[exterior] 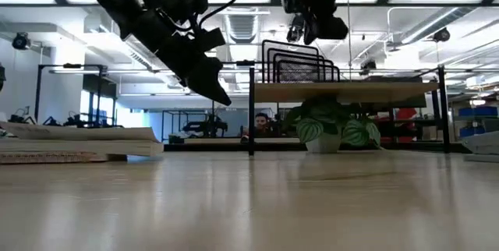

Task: Stock shelves
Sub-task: Remove the black desk organizer from the shelf

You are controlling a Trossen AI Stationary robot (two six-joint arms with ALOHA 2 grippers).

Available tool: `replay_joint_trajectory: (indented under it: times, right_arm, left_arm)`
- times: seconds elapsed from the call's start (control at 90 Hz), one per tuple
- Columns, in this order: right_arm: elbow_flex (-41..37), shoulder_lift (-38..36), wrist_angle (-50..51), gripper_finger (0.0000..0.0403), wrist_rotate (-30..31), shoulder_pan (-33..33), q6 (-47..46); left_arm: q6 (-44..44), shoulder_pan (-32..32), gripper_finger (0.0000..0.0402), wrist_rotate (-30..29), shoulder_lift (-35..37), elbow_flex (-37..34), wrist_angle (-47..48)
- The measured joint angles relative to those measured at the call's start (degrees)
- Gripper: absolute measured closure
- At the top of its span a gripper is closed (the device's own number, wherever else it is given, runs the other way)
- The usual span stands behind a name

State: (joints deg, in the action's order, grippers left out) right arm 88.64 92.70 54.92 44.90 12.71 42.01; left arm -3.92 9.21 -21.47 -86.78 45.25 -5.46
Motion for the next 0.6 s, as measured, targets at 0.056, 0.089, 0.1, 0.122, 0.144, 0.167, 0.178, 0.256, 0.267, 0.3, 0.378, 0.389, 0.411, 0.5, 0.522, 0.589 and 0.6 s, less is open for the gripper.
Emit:
replay_joint_trajectory:
  times: [0.056,0.089,0.1,0.122,0.144,0.167,0.178,0.256,0.267,0.3,0.378,0.389,0.411,0.5,0.522,0.589,0.6]
  right_arm:
    - [0.0,-0.3,0.0,0.0389,-3.4,1.1,1.3]
    - [0.0,-0.3,0.0,0.0389,-5.4,1.8,1.5]
    - [0.0,-0.3,0.0,0.0389,-6.1,2.0,1.5]
    - [0.1,-0.3,0.1,0.0389,-7.4,2.5,1.5]
    - [0.2,-0.3,0.1,0.0389,-8.7,3.0,1.4]
    - [0.3,-0.3,0.1,0.0389,-9.9,3.5,1.0]
    - [0.4,-0.3,0.1,0.0389,-10.6,3.8,0.9]
    - [1.4,-0.4,0.3,0.0389,-15.4,5.3,-1.0]
    - [1.5,-0.4,0.3,0.0389,-16.0,5.5,-1.4]
    - [1.9,-0.5,0.3,0.0389,-18.1,6.0,-2.2]
    - [2.5,-0.7,0.3,0.0389,-22.9,7.0,-3.7]
    - [2.5,-0.7,0.3,0.0389,-23.5,7.2,-3.8]
    - [2.6,-0.7,0.3,0.0389,-24.6,7.3,-4.2]
    - [2.7,-0.7,0.5,0.0388,-29.1,8.2,-5.8]
    - [2.7,-0.7,0.7,0.0387,-30.4,8.4,-6.4]
    - [2.7,-0.7,1.3,0.0381,-34.5,9.2,-7.5]
    - [2.7,-0.7,1.5,0.0379,-35.0,9.3,-7.7]
  left_arm:
    - [-0.1,0.0,0.0280,0.0,0.0,0.0,-0.1]
    - [-0.1,0.0,0.0279,0.0,0.0,0.0,-0.2]
    - [-0.1,0.0,0.0278,0.0,0.0,0.0,-0.2]
    - [-0.1,0.0,0.0278,-0.1,0.0,0.0,-0.5]
    - [-0.1,0.0,0.0278,-0.1,0.0,0.0,-0.8]
    - [-0.1,0.0,0.0278,-0.1,0.0,0.0,-1.1]
    - [-0.1,0.0,0.0278,-0.1,0.0,0.0,-1.2]
    - [-0.1,0.0,0.0281,-0.1,0.0,0.0,-1.6]
    - [-0.1,0.0,0.0281,-0.1,0.0,0.0,-1.6]
    - [-0.1,0.0,0.0283,-0.1,0.0,0.0,-1.6]
    - [-0.1,0.0,0.0287,-0.1,0.0,0.0,-1.6]
    - [-0.1,0.0,0.0287,-0.1,0.0,0.0,-1.6]
    - [-0.1,0.0,0.0288,-0.1,0.0,0.0,-1.6]
    - [-0.1,0.0,0.0291,-0.1,0.0,-0.1,-2.3]
    - [-0.1,0.0,0.0291,-0.1,0.0,-0.1,-2.5]
    - [-0.1,0.0,0.0293,-0.1,0.0,-0.1,-2.6]
    - [-0.1,0.0,0.0293,-0.1,0.0,-0.1,-2.6]
